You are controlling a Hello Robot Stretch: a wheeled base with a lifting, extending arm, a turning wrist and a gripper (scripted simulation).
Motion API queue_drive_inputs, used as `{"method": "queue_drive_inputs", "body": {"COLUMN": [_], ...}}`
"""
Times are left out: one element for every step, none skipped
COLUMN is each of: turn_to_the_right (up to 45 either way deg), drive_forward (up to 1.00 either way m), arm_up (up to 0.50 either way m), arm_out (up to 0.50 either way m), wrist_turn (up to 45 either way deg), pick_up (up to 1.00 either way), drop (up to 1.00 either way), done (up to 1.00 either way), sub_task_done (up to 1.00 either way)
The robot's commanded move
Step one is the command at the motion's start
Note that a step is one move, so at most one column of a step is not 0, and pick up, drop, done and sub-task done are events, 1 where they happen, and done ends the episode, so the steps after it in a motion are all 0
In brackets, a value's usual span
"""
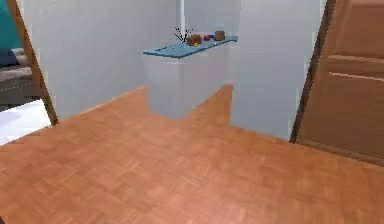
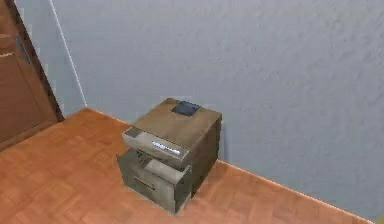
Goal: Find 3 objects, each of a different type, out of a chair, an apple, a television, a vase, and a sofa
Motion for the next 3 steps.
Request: {"method": "queue_drive_inputs", "body": {"turn_to_the_right": [-45.0,-12.0,0.0], "drive_forward": [0.0,0.0,0.1], "arm_up": [0.0,0.0,0.0], "arm_out": [0.0,0.0,0.0], "wrist_turn": [0.0,0.0,0.0], "pick_up": [0.0,0.0,0.0], "drop": [0.0,0.0,0.0], "done": [0.0,0.0,0.0], "sub_task_done": [0.0,0.0,0.0]}}
